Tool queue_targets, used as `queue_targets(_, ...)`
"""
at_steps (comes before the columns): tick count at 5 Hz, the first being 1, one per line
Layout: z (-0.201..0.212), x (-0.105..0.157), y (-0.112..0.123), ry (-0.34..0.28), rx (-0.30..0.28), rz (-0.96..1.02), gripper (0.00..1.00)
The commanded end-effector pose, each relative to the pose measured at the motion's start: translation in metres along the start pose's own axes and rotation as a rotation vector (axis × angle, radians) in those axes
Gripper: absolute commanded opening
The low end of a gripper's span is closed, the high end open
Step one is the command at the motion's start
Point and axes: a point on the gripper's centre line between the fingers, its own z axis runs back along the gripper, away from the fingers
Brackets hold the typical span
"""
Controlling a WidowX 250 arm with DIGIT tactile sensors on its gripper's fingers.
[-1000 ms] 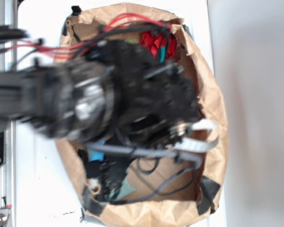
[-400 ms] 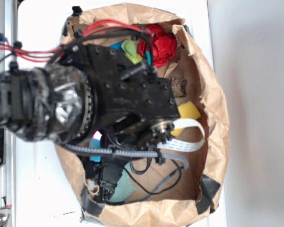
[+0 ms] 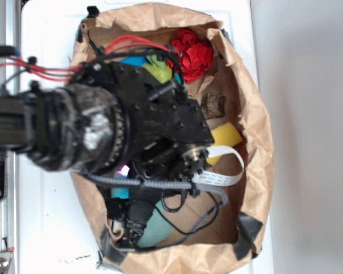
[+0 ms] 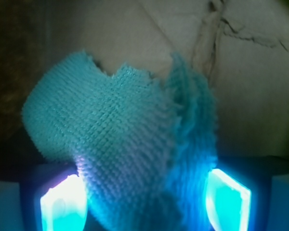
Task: Grab the blue cloth.
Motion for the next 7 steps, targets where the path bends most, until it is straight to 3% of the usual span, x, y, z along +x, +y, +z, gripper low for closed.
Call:
queue_targets(1,-0.010,-0.012,-0.005,-0.018,0.060,-0.067,0.00)
queue_targets(3,-0.005,0.007,-0.001,-0.033,0.082,-0.059,0.00)
queue_targets(4,-0.003,-0.011,-0.003,-0.039,0.085,-0.055,0.00)
queue_targets(6,0.045,-0.033,-0.006,-0.123,0.171,0.008,0.00)
queue_targets(7,0.069,-0.031,-0.002,-0.178,0.224,0.081,0.00)
